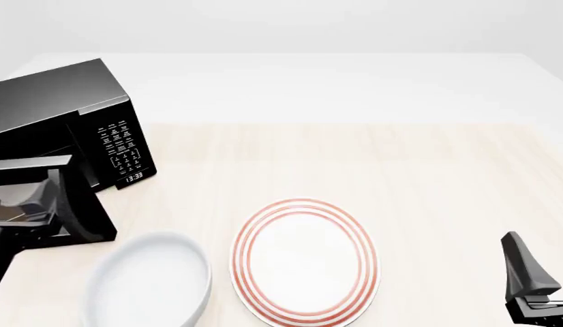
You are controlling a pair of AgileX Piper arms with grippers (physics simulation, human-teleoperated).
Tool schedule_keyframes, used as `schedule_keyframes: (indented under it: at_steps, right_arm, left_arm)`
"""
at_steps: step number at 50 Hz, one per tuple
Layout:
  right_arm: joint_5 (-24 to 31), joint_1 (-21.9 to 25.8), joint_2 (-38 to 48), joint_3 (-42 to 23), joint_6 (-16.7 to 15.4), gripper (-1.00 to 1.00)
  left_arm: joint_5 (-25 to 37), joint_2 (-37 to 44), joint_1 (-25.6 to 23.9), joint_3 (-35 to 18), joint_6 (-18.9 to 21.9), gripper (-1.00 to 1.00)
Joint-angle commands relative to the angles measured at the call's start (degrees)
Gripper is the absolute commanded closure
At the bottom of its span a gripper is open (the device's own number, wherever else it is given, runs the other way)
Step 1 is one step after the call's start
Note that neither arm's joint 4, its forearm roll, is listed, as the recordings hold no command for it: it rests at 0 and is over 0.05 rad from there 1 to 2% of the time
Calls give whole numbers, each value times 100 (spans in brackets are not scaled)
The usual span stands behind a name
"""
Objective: Open the microwave.
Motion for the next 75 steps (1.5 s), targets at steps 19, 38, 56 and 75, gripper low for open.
schedule_keyframes:
  at_steps: [19, 38, 56, 75]
  right_arm:
    - [0, 0, -2, 0, 0, -100]
    - [0, 0, 0, 0, -2, -100]
    - [0, 0, -1, 0, -1, -100]
    - [0, 0, 1, 0, 0, -100]
  left_arm:
    - [1588, -1632, -63, -267, 252, -100]
    - [1925, -1914, -137, -537, 521, -100]
    - [2314, -1876, -166, -1086, 785, -100]
    - [2744, -1427, -213, -1838, 1080, -100]
